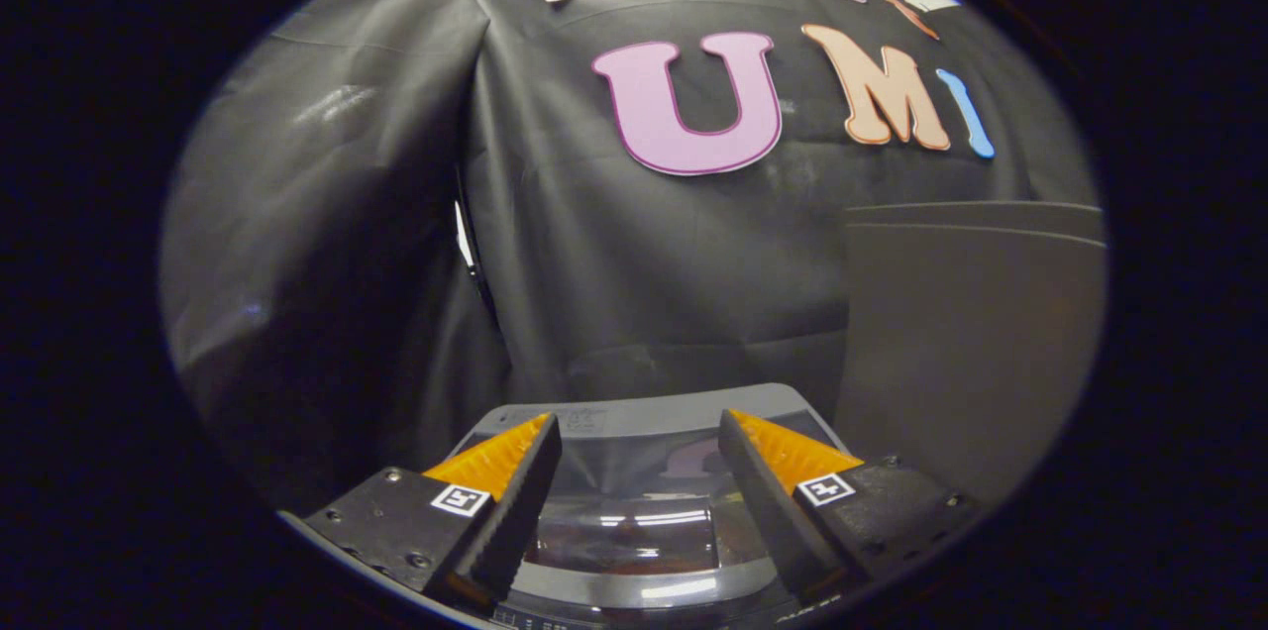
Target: Put the clothes into the washing machine and then close the washing machine lid.
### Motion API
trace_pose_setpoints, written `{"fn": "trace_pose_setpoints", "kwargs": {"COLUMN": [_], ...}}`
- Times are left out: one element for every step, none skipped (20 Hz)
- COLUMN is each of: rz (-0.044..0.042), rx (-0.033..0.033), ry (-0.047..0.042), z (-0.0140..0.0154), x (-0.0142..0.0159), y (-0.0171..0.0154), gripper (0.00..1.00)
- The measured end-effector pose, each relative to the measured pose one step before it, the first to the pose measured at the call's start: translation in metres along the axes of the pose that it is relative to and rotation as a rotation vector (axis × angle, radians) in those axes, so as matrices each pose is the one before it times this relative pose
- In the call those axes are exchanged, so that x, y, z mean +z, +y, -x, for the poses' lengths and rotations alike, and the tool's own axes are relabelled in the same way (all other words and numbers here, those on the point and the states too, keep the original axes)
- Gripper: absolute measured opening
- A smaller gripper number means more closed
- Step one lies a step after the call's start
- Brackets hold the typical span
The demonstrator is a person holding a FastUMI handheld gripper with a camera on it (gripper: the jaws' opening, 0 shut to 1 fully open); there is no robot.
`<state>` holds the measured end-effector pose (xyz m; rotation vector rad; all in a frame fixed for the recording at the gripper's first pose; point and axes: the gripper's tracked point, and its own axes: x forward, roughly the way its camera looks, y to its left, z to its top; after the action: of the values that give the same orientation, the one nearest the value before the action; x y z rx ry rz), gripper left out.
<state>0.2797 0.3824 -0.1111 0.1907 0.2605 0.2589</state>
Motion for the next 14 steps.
{"fn": "trace_pose_setpoints", "kwargs": {"rz": [0.01247,0.00986,0.00826,0.00363,0.00408,0.00419,0.00417,0.00068,0.00093,0.00275,0.00116,-0.00092,-0.0022,-0.00196], "rx": [0.00536,0.00398,0.00379,0.00174,0.00091,-0.00021,-0.00283,0.00433,0.00225,-0.00161,-0.00102,0.00025,-0.00235,-0.00054], "ry": [-0.00241,-0.00839,-0.00622,-0.00491,-0.00728,-0.00594,-0.00621,-0.00332,-0.00801,-0.00226,-0.00985,-0.00493,-0.00656,-0.0019], "z": [0.00435,0.00593,0.00575,0.00577,0.00723,0.007,0.00748,0.00803,0.00739,0.00965,0.00964,0.00918,0.00925,0.00843], "x": [0.00375,0.00474,0.00466,0.00488,0.00557,0.00601,0.00607,0.00595,0.00736,0.00628,0.00832,0.007,0.00834,0.00672], "y": [0.00209,0.00203,0.0012,0.00076,0.00019,0.00021,-0.00126,0.00042,0.00021,-0.00076,-0.00112,-0.00032,-0.00105,-0.00075], "gripper": [0.97,0.97,0.97,0.97,0.97,0.97,0.97,0.97,0.97,0.97,0.97,0.97,0.97,0.97]}}
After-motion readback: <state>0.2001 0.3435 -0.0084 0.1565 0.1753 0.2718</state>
